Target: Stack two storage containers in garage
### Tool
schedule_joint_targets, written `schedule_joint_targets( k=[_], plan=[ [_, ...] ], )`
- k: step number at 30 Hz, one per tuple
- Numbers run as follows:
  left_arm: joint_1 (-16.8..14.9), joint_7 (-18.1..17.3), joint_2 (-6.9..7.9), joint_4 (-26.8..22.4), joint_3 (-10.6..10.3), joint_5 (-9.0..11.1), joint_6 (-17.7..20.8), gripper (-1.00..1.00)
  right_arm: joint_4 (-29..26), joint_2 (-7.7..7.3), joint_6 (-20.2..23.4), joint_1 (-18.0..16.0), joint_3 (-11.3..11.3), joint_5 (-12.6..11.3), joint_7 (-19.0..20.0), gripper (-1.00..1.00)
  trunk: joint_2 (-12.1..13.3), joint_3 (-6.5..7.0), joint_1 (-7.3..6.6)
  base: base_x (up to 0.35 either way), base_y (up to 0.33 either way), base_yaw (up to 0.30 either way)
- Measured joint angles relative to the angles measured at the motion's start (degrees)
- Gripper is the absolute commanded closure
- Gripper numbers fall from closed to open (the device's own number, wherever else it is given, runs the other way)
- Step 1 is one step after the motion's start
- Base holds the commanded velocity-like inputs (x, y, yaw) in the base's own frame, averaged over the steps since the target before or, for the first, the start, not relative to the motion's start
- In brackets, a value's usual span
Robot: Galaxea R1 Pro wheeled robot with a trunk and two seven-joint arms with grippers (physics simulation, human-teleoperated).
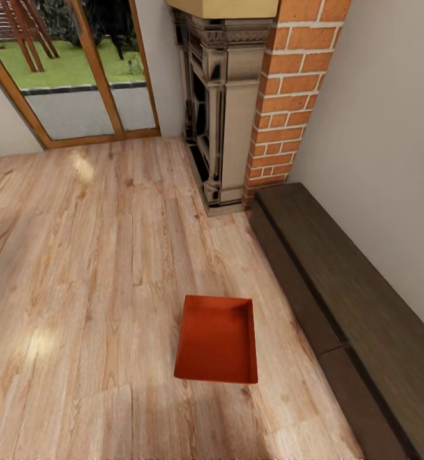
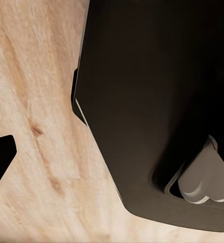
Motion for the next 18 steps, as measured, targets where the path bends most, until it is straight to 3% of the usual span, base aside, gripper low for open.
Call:
schedule_joint_targets(
  k=[18],
  plan=[
    [0.0, 0.0, 0.07, 0.0, 0.24, 0.21, 0.01, -1.0, 0.0, 0.12, -0.16, 0.02, -0.1, -0.07, -0.2, -1.0, 0.0, -1.22, 0.0, 0.0, 0.0, 0.0]
  ],
)
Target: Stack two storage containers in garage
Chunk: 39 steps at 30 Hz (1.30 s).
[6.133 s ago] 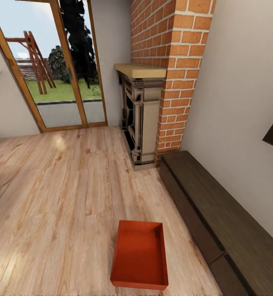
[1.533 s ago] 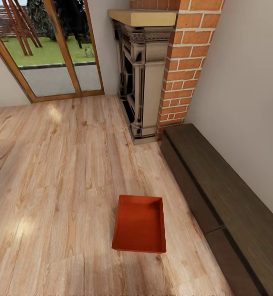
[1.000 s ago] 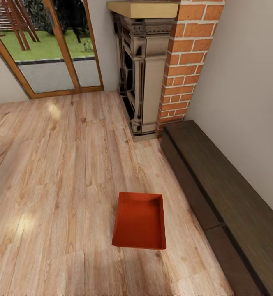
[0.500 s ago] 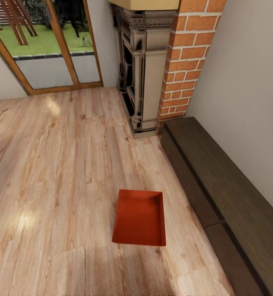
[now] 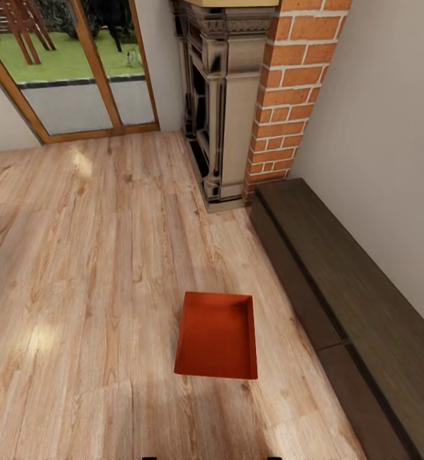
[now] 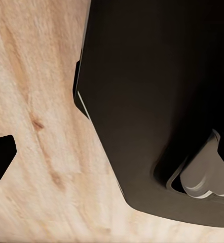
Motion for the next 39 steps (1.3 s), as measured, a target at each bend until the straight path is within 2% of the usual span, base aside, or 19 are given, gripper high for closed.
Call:
schedule_joint_targets(
  k=[11, 21, 23, 25, 27, 29, 30, 32, 36, 38, 39],
  plan=[
    [0.0, -0.08, -0.02, 0.0, -0.23, -0.29, -0.01, -1.0, 0.0, 0.09, 0.08, -0.02, 0.02, 0.39, 0.19, -1.0, 0.0, -0.01, 0.0, 0.0, 0.0, 0.0],
    [0.0, 0.04, 0.0, -0.45, -0.16, -0.48, 0.17, -1.0, -0.07, 0.89, 0.46, 0.0, -0.47, -0.29, -0.72, -1.0, 0.0, -0.01, 0.0, 0.0, 0.0, 0.0],
    [-0.07, 0.06, 0.48, -3.6, -0.1, -0.48, 0.4, -1.0, -2.0, 0.97, 0.6, -0.06, -0.5, -0.48, -0.57, -1.0, 0.0, 0.0, 0.0, 0.0, 0.0, 0.0],
    [-0.1, 0.16, 1.41, -8.39, -0.09, -0.47, 0.75, -1.0, -7.06, 1.01, 0.94, -0.07, -0.55, -0.59, -0.42, -1.0, 0.0, 0.0, 0.0, 0.0, 0.0, 0.0],
    [-0.09, 0.19, 2.04, -11.14, -0.09, -0.44, 0.88, -1.0, -10.17, 1.05, 1.35, -0.06, -0.6, -0.64, -0.49, -1.0, 0.0, 0.0, 0.0, 0.0, 0.0, 0.0],
    [-0.19, 0.14, 3.35, -15.42, -0.02, -0.35, 1.24, -1.0, -14.67, 1.35, 2.28, -0.05, -0.61, -0.66, -0.65, -1.0, 0.0, 0.0, 0.0, 0.0, 0.0, 0.0],
    [-0.33, 0.06, 4.23, -18.05, 0.02, -0.27, 1.9, -1.0, -17.27, 1.81, 2.91, 0.03, -0.6, -0.65, -0.73, -1.0, 0.0, 0.0, 0.0, 0.0, 0.0, 0.0],
    [-0.64, -0.01, 5.89, -24.22, 0.08, -0.2, 6.52, -1.0, -21.83, 3.11, 5.39, -0.15, -0.61, -0.64, -0.85, -1.0, 0.0, 0.0, 0.0, 0.0, 0.0, 0.0],
    [-1.2, 0.31, 6.33, -32.22, 0.07, -0.19, 16.66, -1.0, -24.94, 3.73, 10.83, -3.41, -0.62, -0.59, -1.04, -1.0, 0.0, 0.0, 0.0, 0.0, 0.0, 0.0],
    [-1.39, 2.35, 6.47, -37.27, 0.11, -0.55, 23.0, -1.0, -26.79, 3.89, 16.76, -7.17, -0.62, -0.61, -1.13, -1.0, 0.0, 0.01, 0.0, 0.0, 0.0, 0.0],
    [-1.43, 3.66, 6.56, -39.68, 0.13, -0.63, 25.48, -1.0, -27.02, 3.91, 17.99, -8.09, -0.62, -0.62, -1.15, -1.0, 0.01, 0.01, 0.0, 0.0, 0.0, 0.0]
  ],
)
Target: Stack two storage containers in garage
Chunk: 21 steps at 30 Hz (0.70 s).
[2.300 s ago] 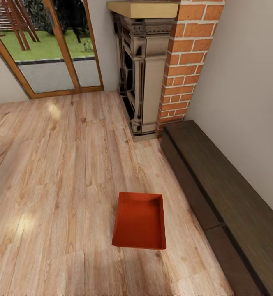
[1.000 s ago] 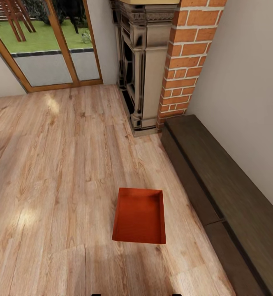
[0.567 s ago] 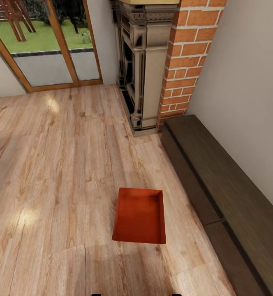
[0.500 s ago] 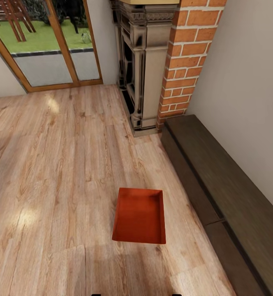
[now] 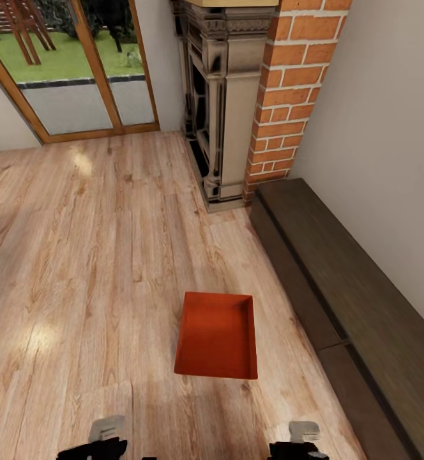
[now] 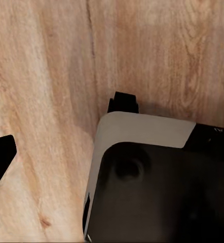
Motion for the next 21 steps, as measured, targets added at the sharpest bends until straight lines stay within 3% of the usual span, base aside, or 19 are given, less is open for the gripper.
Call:
schedule_joint_targets(
  k=[4, 7, 8, 11, 13, 14, 15, 17, 21],
  plan=[
    [-0.22, 3.36, -1.1, -6.94, -0.05, -0.2, 4.33, -1.0, -0.57, 0.39, 4.09, -5.05, -0.07, -0.05, -0.25, -1.0, 0.0, 0.0, 0.0, 0.0, 0.0, 0.0],
    [-1.46, 4.8, -3.15, -7.64, -0.12, -0.09, 5.42, -1.0, -0.13, 1.05, 4.36, -7.36, -0.13, -0.1, -1.1, -1.0, 0.0, 0.0, 0.0, 0.0, 0.0, 0.0],
    [-3.53, 6.35, -5.51, -5.52, -0.23, 0.02, 5.72, -1.0, 0.72, 1.75, 2.39, -8.53, -0.14, -0.13, -3.2, -1.0, 0.0, 0.0, 0.0, 0.0, 0.0, 0.0],
    [-8.95, 8.16, -10.64, 3.46, -0.62, -0.82, 5.17, -1.0, 4.46, 2.98, -6.92, -9.49, -0.17, -0.26, -9.03, -1.0, 0.0, -0.01, 0.0, 0.0, 0.0, 0.0],
    [-10.95, 8.48, -12.22, 8.31, -0.61, -1.96, 2.73, -1.0, 7.39, 3.25, -11.58, -9.63, -0.17, -0.27, -10.75, -1.0, 0.0, -0.01, 0.0, 0.0, 0.0, 0.0],
    [-11.7, 8.59, -12.77, 11.14, -0.57, -2.58, -0.62, -1.0, 9.39, 3.34, -14.2, -9.68, -0.18, -0.27, -11.36, -1.0, 0.0, -0.01, 0.0, 0.0, 0.0, 0.0],
    [-11.99, 8.64, -12.97, 12.48, -0.58, -2.84, -2.83, -1.0, 10.26, 3.4, -15.27, -9.71, -0.17, -0.25, -11.58, -1.0, 0.0, -0.01, 0.0, 0.0, 0.0, 0.0],
    [-12.65, 8.82, -13.31, 17.26, -0.55, -3.3, -11.78, -1.0, 12.38, 3.73, -17.67, -9.76, -0.09, -0.07, -12.07, -1.0, 0.0, -0.01, 0.0, 0.0, 0.0, 0.0],
    [-13.14, 8.89, -13.41, 21.71, -0.53, -3.85, -18.01, -1.0, 13.56, 4.12, -18.96, -9.79, 0.2, 0.33, -12.15, -1.0, 0.0, -0.01, 0.0, 0.0, 0.0, 0.0]
  ],
)
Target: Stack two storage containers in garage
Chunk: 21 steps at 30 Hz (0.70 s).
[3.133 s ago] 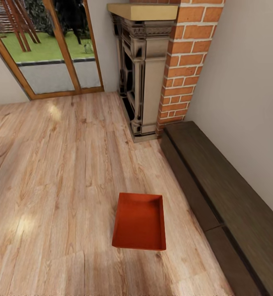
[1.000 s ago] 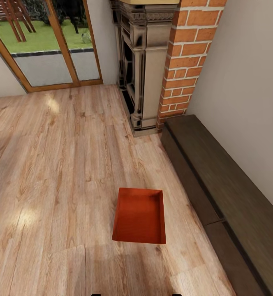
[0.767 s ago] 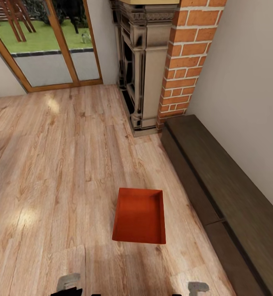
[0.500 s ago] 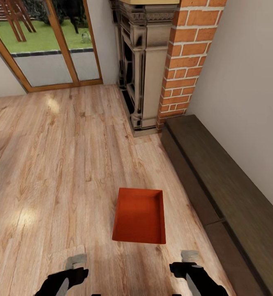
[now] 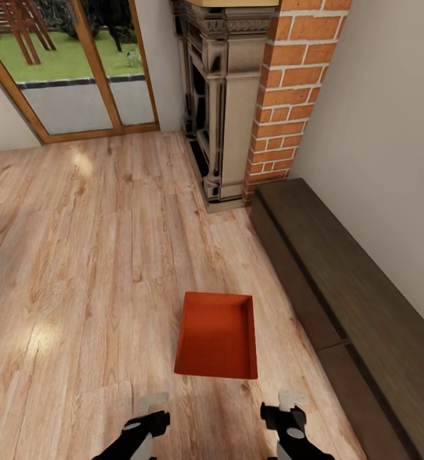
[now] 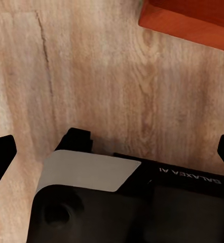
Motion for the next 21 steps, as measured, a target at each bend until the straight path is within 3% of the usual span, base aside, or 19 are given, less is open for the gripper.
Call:
schedule_joint_targets(
  k=[4, 5, 9, 21],
  plan=[
    [-0.1, -0.03, 0.06, 1.0, -0.05, -1.49, -1.19, -1.0, 0.06, 0.08, -0.43, -0.01, 0.34, 0.39, 0.32, -1.0, 0.0, 0.0, 0.0, 0.0, 0.0, 0.0],
    [-0.11, -0.03, 0.25, 1.17, -0.04, -2.87, -1.39, -1.0, -0.09, 0.09, -0.71, -0.01, 0.43, 0.5, 0.45, -1.0, 0.0, 0.0, 0.0, 0.0, 0.0, 0.0],
    [-0.13, -0.01, 0.94, 1.3, 0.04, -5.24, -1.98, -1.0, -0.65, 0.16, -1.26, -0.01, 0.4, 0.58, 0.36, -1.0, 0.0, 0.0, 0.0, 0.0, 0.0, 0.0],
    [-0.12, 0.03, 1.02, 0.85, -0.15, -6.35, -2.76, -1.0, -2.35, 0.2, -1.78, -0.01, 0.37, 0.63, 0.37, -1.0, 0.0, 0.0, 0.0, 0.0, 0.0, 0.0]
  ],
)
